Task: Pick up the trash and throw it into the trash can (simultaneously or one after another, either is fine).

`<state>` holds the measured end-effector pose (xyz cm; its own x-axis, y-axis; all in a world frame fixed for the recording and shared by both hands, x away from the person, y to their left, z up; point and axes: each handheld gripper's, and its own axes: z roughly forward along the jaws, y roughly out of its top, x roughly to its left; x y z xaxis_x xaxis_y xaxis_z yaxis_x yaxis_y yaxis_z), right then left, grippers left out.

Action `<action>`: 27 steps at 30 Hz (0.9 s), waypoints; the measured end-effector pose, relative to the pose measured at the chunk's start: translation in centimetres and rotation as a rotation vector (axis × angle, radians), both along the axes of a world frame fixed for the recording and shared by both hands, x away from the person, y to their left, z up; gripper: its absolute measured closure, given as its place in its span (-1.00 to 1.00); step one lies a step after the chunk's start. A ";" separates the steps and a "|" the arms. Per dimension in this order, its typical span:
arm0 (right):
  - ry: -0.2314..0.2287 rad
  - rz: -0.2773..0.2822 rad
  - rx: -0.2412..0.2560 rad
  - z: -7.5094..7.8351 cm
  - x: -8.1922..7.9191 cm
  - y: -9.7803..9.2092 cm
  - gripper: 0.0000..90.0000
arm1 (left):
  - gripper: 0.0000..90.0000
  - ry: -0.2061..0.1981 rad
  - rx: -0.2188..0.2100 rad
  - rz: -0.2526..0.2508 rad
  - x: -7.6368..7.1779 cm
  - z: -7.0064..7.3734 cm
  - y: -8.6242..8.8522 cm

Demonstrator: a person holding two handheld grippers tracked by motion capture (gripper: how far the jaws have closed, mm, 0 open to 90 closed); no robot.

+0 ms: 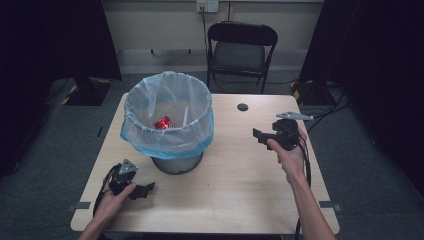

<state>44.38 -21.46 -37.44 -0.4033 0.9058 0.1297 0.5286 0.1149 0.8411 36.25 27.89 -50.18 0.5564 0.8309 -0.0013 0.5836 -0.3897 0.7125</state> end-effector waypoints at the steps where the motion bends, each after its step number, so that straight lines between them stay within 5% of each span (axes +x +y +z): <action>1: 0.008 -0.006 -0.003 -0.3 -0.1 -0.1 -0.61 | -1.00 0.000 0.000 0.000 0.0 0.0 0.0; 27: 0.210 -0.035 -0.115 -8.2 -4.5 -2.5 -0.58 | -1.00 0.001 0.003 -0.001 0.0 0.0 0.0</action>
<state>39.92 -23.97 -45.60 -0.3467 0.9323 0.1027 0.6960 0.1823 0.6946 36.25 27.91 -50.17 0.5575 0.8302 0.0006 0.5840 -0.3927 0.7104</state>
